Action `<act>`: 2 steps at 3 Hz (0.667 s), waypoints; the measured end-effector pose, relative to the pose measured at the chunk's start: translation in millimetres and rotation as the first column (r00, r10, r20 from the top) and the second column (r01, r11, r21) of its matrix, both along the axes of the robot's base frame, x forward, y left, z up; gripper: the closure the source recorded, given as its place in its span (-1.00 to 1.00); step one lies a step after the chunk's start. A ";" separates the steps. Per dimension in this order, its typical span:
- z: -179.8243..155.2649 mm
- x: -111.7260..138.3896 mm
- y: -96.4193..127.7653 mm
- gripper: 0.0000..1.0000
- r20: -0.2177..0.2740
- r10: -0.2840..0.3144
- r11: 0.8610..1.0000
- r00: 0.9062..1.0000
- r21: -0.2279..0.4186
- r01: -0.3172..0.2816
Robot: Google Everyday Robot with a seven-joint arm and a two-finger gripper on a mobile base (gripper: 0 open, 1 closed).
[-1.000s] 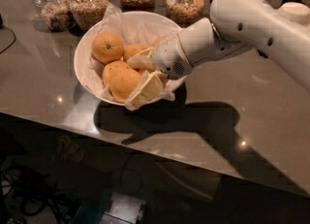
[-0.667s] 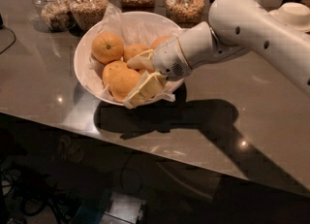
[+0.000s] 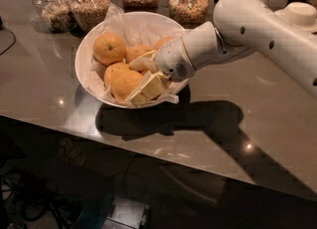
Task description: Pick orange from white bowl
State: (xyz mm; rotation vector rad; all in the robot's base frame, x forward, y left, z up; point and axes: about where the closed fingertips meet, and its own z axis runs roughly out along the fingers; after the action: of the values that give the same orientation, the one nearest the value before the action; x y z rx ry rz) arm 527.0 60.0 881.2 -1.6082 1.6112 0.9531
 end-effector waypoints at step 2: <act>3.4 0.1 0.0 -0.06 -0.008 -0.002 1.000 1.000 0.003 0.002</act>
Offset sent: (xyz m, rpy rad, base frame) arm -0.0009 -0.0070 -0.0363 0.0319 0.0852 -0.0249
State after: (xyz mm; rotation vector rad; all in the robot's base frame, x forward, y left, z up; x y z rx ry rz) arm 527.1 60.0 884.7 -1.6025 1.6150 0.9617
